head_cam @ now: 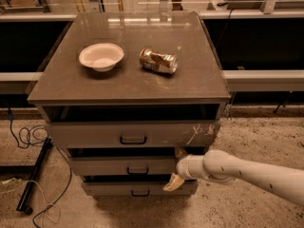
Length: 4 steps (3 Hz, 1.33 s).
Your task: Open middle drawer
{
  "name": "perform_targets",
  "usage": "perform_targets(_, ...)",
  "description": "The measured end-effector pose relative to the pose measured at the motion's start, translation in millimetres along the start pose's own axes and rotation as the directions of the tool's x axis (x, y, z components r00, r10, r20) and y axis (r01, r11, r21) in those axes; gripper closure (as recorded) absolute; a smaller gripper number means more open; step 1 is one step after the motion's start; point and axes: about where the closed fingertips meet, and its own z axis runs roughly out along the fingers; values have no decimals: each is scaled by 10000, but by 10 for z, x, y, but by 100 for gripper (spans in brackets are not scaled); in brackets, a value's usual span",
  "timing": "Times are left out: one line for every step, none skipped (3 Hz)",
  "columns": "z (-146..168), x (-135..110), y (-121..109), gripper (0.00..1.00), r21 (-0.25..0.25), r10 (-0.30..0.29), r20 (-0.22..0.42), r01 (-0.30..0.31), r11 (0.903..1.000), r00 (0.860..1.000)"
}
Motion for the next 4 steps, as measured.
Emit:
perform_targets(0,0,0,27,0,0,0,0,10000,10000)
perform_targets(0,0,0,50,-1,0,1,0,10000,10000)
perform_targets(0,0,1,73,-2,0,1,0,10000,10000)
perform_targets(-73,24,97,97,-87,8,30,-8,10000,10000)
